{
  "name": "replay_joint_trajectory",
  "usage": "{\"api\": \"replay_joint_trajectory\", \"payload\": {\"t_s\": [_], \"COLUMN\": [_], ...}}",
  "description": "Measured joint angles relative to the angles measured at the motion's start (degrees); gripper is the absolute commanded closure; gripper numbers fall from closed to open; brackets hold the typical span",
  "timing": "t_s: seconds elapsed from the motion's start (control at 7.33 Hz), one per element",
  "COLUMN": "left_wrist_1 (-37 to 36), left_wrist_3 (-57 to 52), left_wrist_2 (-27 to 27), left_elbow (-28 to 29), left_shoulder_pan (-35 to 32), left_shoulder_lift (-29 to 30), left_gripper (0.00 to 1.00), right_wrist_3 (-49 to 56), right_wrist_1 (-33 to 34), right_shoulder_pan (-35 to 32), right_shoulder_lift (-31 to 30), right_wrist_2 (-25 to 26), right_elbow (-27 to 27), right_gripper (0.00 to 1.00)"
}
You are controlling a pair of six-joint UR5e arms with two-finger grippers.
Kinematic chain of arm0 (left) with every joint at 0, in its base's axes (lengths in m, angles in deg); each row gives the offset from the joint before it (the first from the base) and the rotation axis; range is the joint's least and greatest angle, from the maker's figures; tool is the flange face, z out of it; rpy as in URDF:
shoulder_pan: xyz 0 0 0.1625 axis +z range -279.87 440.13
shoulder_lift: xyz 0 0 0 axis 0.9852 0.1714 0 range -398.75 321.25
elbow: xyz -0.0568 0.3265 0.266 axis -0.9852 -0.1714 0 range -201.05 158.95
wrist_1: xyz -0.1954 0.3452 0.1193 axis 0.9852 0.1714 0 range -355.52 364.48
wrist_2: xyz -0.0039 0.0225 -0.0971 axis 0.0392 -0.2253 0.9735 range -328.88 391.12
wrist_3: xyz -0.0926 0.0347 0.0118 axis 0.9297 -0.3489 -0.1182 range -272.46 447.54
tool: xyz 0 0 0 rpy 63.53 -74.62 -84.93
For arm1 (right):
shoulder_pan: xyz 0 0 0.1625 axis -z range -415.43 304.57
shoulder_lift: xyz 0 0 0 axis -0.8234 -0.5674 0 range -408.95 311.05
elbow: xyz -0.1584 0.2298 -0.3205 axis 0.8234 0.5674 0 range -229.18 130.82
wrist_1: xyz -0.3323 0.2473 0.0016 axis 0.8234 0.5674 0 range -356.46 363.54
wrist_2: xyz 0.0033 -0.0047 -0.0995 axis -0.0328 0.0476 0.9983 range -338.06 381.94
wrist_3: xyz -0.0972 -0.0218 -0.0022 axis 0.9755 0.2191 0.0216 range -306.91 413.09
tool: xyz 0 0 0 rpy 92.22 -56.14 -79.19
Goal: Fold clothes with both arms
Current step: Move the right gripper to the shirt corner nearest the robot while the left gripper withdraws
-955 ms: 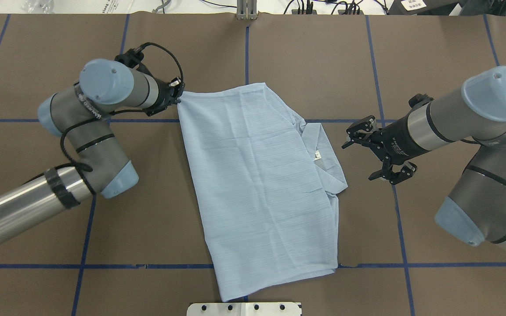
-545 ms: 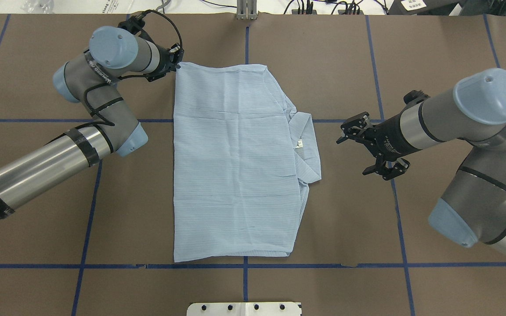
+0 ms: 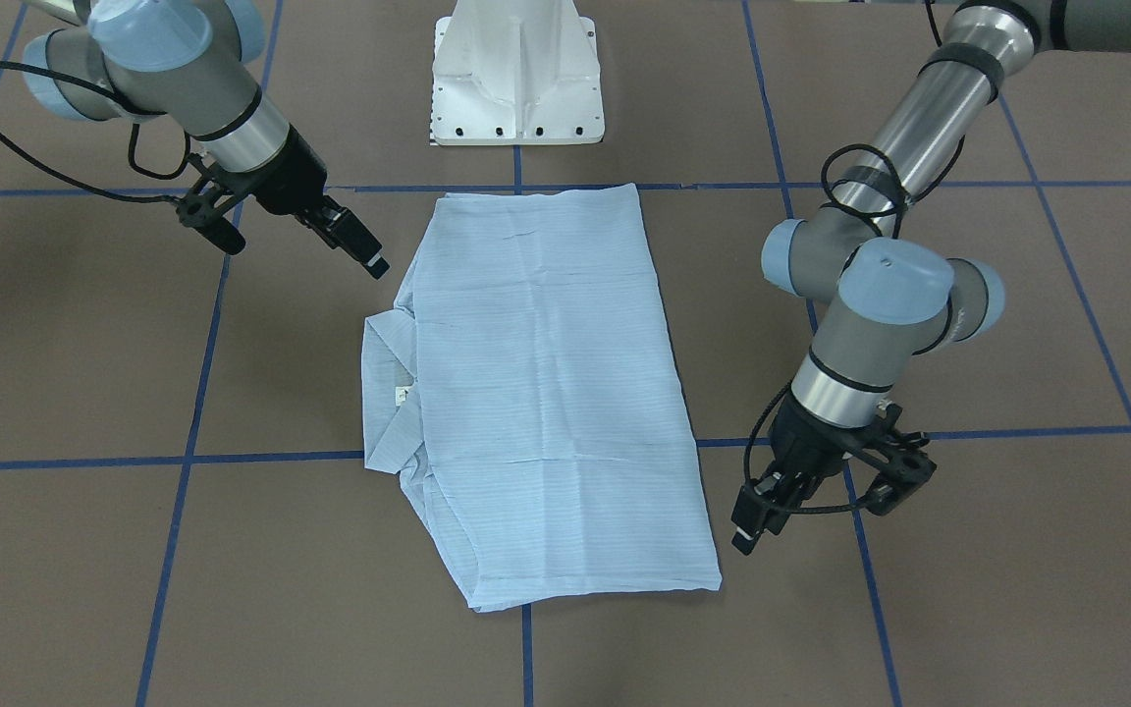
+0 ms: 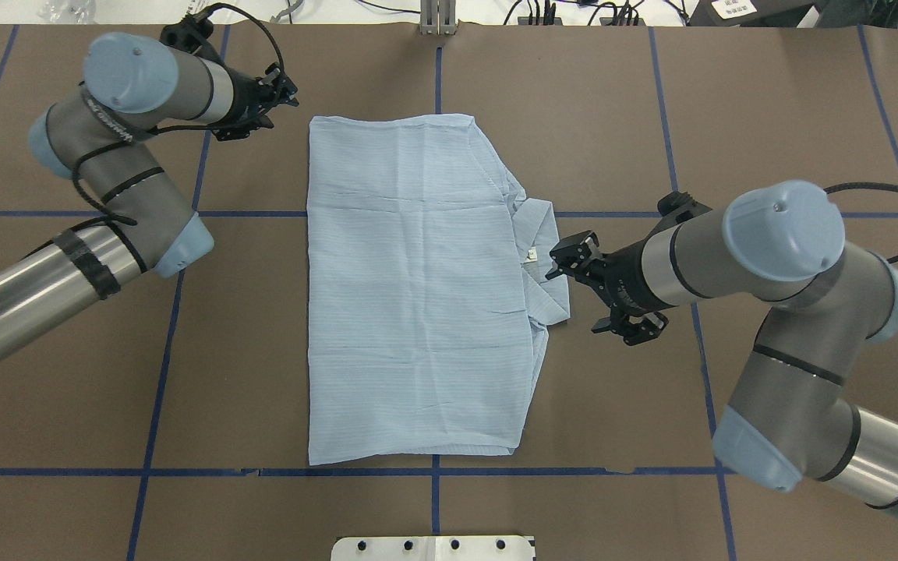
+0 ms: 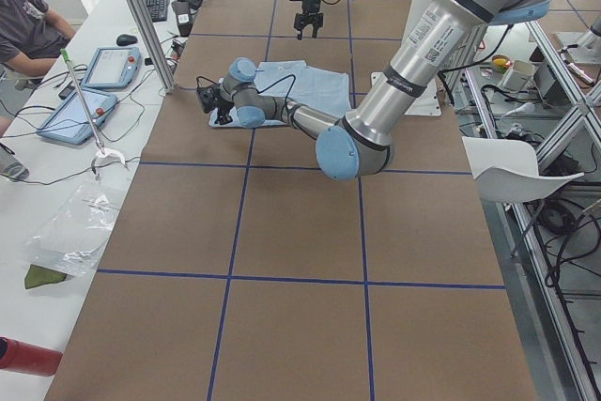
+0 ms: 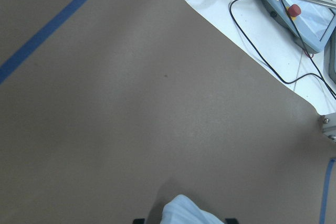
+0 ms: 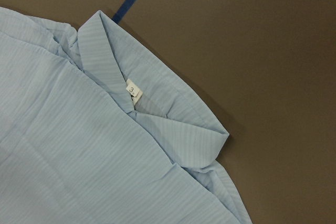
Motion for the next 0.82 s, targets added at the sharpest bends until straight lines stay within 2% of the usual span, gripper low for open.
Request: {"api": "replay_joint_trajectory", "payload": {"t_s": [0.41,0.55,0.82], "left_wrist_1": [-6.4,-9.0,-10.6], "left_wrist_3": [0.2,0.3,0.5], "left_wrist_2": [2.0,2.0,2.1], "left_elbow": [-13.9,-16.5,-18.0], "left_shoulder_pan": [-0.9,-0.9,-0.8], "left_shoulder_lift": [-7.7,-8.4,-9.2], "left_gripper": [0.4,0.4,0.4], "right_wrist_3": [-10.9,-13.6,-17.0], "right_wrist_1": [13.3,15.6,16.9], "right_shoulder_pan": [10.8,13.6,17.0], "right_shoulder_lift": [7.3,8.4,9.1], "right_wrist_2": [13.1,15.8,18.6], "right_elbow": [0.3,0.8,2.6], "right_gripper": [0.0,0.0,0.01]}}
